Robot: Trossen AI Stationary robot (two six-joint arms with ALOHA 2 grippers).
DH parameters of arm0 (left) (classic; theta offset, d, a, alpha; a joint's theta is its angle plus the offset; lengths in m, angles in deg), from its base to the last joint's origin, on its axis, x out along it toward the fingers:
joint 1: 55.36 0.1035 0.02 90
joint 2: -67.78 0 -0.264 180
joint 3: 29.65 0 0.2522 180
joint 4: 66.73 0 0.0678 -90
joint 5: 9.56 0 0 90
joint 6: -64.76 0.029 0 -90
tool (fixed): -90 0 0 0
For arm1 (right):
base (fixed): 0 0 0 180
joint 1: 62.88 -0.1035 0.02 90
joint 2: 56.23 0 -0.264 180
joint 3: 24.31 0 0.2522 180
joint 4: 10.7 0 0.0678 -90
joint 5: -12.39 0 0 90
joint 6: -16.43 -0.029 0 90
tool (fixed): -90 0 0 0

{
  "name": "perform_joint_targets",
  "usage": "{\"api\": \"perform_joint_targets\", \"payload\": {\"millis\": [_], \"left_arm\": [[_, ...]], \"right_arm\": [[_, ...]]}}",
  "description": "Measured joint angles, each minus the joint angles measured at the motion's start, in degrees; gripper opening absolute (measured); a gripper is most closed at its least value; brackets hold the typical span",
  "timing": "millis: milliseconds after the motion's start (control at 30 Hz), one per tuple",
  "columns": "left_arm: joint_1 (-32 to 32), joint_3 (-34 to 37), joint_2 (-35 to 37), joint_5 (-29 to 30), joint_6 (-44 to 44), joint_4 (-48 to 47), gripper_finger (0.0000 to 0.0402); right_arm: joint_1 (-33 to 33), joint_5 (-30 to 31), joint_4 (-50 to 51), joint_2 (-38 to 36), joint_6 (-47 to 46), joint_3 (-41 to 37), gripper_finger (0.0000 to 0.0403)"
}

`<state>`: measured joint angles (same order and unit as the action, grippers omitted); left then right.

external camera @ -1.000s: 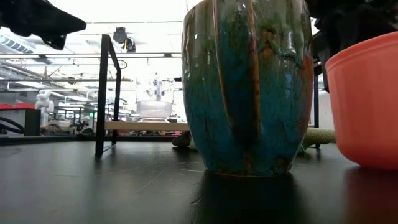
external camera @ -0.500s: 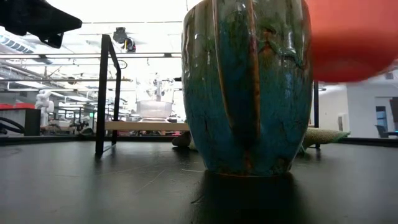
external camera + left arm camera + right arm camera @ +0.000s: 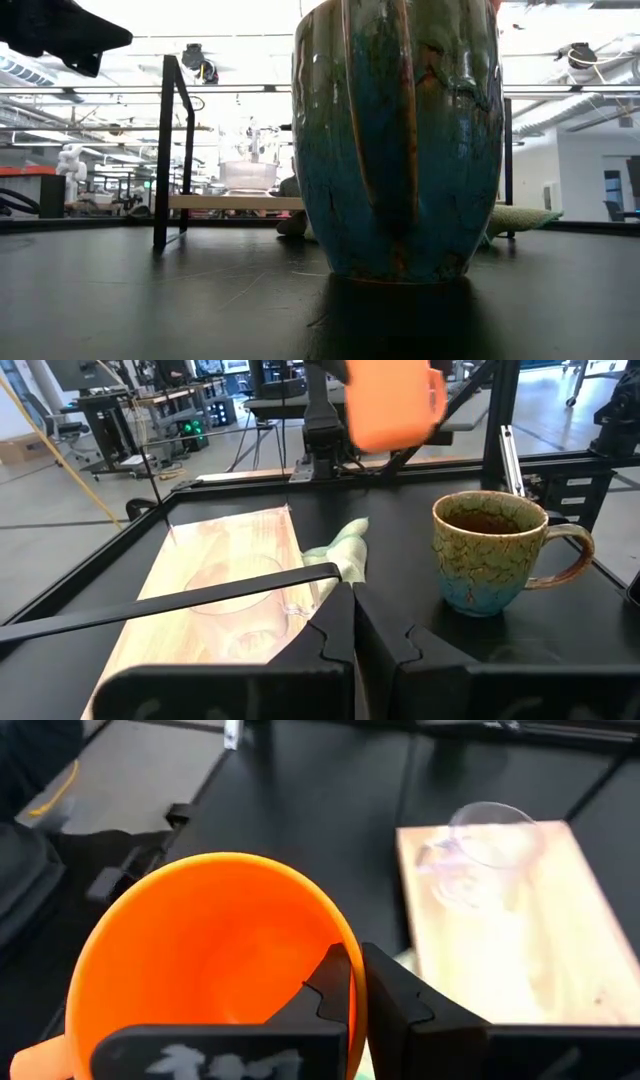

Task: Stack small to large cups/mugs on shelf
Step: Put the orange mug on the shelf

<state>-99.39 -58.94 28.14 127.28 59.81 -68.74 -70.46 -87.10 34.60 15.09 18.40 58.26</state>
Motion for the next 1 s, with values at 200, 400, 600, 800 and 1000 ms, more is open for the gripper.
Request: {"api": "perform_joint_targets", "payload": {"millis": [200, 400, 600, 800, 1000], "left_arm": [[0.00, 0.00, 0.00, -0.23, 0.71, -0.07, 0.0001], [0.00, 0.00, 0.01, -0.23, 0.79, -0.05, 0.0001], [0.00, 0.00, 0.02, -0.25, 0.76, -0.47, 0.0001], [0.00, 0.00, 0.00, -0.30, 0.46, -1.73, 0.0001], [0.00, 0.00, 0.00, -0.34, 0.41, -2.59, 0.0001]], "right_arm": [[6.86, -6.05, 2.17, 2.99, 3.37, 4.48, 0.0003], [12.42, -11.85, 1.67, 8.90, 7.14, 7.95, 0.0003], [17.71, -11.90, 3.93, 15.90, 11.83, 12.86, 0.0003], [22.17, -11.84, 5.95, 21.93, 16.06, 16.76, 0.0003], [24.98, -11.64, 9.55, 26.29, 18.69, 19.92, 0.0003]]}}
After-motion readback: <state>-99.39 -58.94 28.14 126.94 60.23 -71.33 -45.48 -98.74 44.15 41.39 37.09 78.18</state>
